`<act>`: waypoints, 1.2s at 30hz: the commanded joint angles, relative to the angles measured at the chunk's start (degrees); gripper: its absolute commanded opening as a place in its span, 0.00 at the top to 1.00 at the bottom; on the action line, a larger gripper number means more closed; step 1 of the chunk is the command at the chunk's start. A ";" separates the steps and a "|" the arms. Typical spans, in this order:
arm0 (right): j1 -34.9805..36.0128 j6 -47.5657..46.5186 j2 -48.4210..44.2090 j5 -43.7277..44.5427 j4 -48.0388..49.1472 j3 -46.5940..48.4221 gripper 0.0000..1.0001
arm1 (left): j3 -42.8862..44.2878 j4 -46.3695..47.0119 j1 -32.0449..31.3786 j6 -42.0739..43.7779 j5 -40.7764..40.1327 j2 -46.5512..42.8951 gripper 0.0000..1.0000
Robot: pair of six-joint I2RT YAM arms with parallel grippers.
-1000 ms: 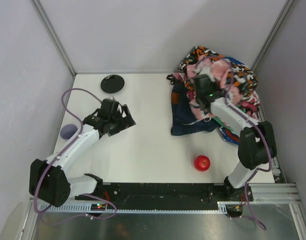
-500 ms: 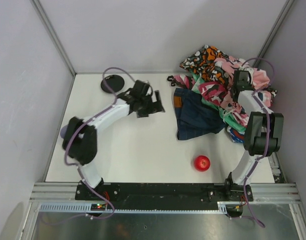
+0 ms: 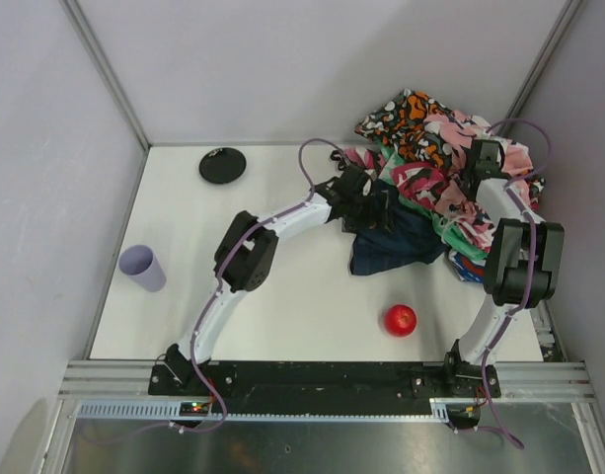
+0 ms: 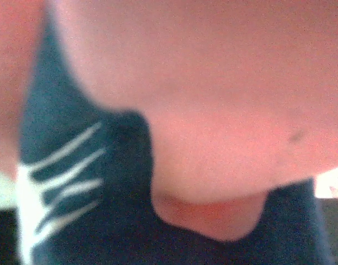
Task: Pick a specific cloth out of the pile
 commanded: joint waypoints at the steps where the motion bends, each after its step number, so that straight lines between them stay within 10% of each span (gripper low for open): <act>1: 0.15 4.35 0.86 -8.44 -3.57 -2.97 0.69 | 8.20 -0.82 -2.62 -0.09 1.56 7.24 0.00; 5: 0.26 5.56 -0.48 -10.73 -2.80 -4.50 0.69 | 19.24 -1.46 -3.98 -2.17 4.90 15.57 0.00; 7: 0.46 5.86 -1.12 -11.34 -2.35 -5.30 0.69 | 25.33 -1.54 -4.04 -2.74 6.50 18.53 0.30; 9: 0.56 5.94 -1.56 -11.67 -1.93 -6.02 0.69 | 30.02 -1.54 -3.90 -2.53 5.89 18.86 0.80; 11: 0.54 5.93 -1.54 -11.33 -1.73 -6.58 0.69 | 31.26 -1.52 -3.47 -0.83 4.22 15.40 0.94; 23: -3.12 7.86 -0.21 -7.28 -2.19 -6.73 0.66 | 20.31 -1.60 0.31 19.32 -12.12 -30.94 0.99; 36: -5.20 8.28 0.98 -9.06 -1.67 -6.69 0.59 | 24.46 -1.73 0.35 30.91 -27.75 -47.75 0.99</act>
